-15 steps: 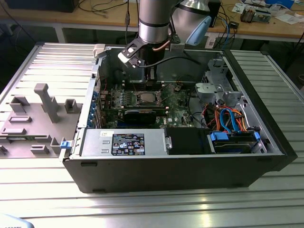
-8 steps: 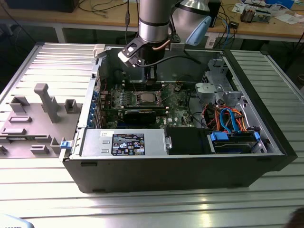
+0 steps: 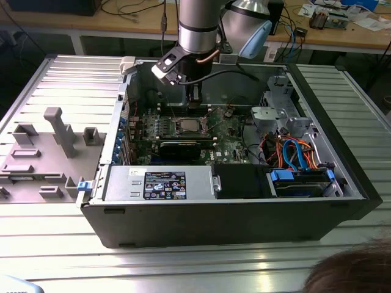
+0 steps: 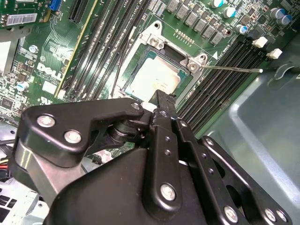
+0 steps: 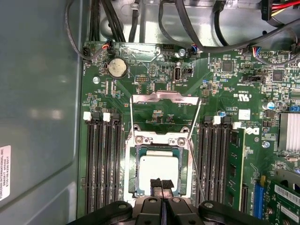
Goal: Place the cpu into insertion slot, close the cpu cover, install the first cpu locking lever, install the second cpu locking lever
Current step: 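Install the second cpu locking lever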
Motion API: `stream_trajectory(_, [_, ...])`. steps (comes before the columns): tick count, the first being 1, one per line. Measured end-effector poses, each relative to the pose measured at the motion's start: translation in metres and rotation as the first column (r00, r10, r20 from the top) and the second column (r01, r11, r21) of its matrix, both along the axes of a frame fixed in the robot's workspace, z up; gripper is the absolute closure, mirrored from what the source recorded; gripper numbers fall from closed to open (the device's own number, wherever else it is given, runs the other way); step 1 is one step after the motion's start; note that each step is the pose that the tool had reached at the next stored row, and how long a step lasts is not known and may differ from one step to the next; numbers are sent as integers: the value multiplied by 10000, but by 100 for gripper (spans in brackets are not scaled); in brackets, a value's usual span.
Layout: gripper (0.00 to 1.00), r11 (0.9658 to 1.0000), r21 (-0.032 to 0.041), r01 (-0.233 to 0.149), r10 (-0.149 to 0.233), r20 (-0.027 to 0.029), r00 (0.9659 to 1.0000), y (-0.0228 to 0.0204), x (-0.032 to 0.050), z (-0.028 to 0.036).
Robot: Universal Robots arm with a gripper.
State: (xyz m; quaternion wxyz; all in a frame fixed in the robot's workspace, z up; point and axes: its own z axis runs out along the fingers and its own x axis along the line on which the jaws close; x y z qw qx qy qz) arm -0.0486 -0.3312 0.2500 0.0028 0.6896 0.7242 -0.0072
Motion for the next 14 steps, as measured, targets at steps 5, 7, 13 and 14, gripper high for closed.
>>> stream_trajectory(5, [89,10000,1,0,0,1,10000,0,0,13])
stream_trajectory(7, [89,10000,1,1,-1,1,10000,0,0,16])
stream_trajectory(13, [89,10000,2,1,-1,1,10000,0,0,28])
stream_trajectory(14, [89,10000,1,1,-1,0,10000,0,0,31])
